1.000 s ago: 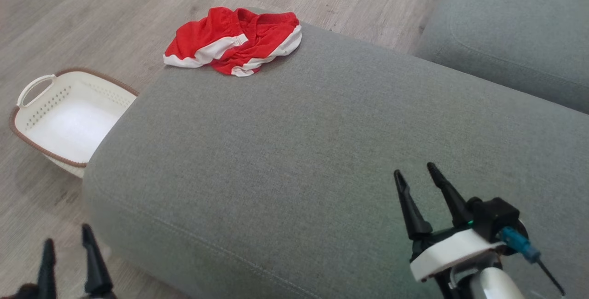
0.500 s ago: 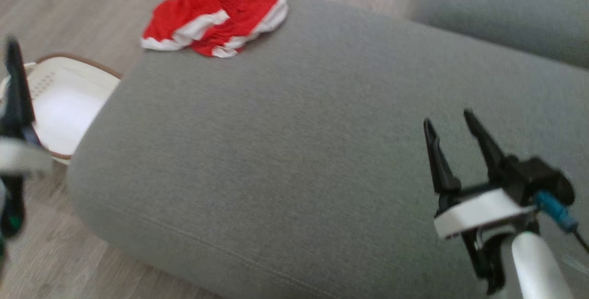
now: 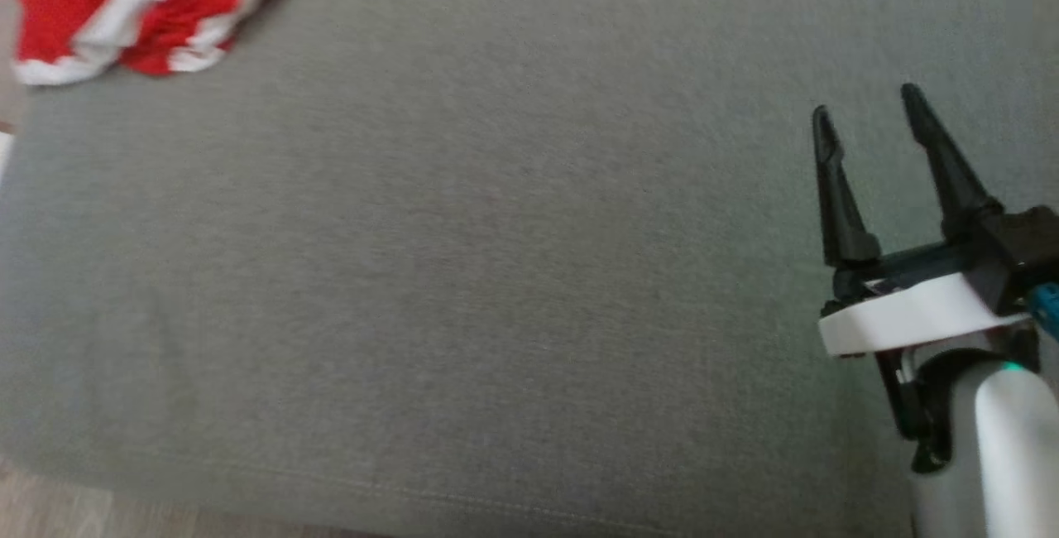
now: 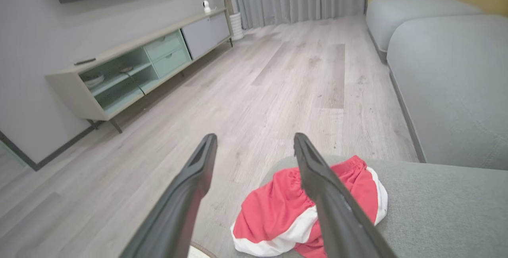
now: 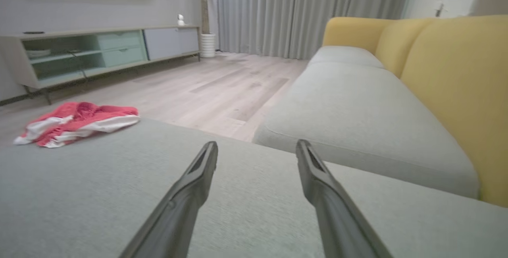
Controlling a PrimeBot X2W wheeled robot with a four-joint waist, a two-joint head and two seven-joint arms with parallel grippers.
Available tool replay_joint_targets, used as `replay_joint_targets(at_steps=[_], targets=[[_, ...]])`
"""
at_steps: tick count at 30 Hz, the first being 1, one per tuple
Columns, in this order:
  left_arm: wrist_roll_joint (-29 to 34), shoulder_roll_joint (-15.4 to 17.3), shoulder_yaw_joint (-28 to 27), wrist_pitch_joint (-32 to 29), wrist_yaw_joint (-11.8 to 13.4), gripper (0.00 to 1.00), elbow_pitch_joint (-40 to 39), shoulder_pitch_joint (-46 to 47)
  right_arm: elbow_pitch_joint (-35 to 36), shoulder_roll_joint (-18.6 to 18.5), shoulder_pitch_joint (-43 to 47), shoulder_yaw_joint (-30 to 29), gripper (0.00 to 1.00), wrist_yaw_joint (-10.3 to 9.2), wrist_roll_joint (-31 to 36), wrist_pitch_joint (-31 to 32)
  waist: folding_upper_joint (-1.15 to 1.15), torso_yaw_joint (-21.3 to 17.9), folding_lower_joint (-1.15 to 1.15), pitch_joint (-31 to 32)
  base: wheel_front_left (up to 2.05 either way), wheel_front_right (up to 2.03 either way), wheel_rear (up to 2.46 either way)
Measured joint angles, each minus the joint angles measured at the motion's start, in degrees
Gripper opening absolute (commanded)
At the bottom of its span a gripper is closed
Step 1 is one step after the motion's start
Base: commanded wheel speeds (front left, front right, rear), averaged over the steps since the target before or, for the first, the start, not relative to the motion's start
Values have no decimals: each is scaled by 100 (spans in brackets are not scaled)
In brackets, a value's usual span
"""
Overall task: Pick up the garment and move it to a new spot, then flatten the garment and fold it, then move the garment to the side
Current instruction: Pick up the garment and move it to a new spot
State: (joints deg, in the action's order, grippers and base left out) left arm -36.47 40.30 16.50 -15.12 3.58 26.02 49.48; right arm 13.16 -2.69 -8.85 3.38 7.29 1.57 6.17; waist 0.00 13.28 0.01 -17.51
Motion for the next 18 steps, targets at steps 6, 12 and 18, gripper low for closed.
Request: replay_joint_targets(at_steps=[6,12,18], targets=[[-71,-377,30,-43,-20,100,943,583,499,-2,-1,-172,100,0,232,148,0,-403,1,-683,0,0,0],[-86,-627,136,-16,-252,100,1791,1047,956,-3,-5,-129,100,0,371,300,0,-622,1,-1354,0,0,0],[-66,-818,223,176,-303,100,2516,1150,1294,-3,-98,42,100,0,374,396,0,-747,0,-1803,0,0,0]])
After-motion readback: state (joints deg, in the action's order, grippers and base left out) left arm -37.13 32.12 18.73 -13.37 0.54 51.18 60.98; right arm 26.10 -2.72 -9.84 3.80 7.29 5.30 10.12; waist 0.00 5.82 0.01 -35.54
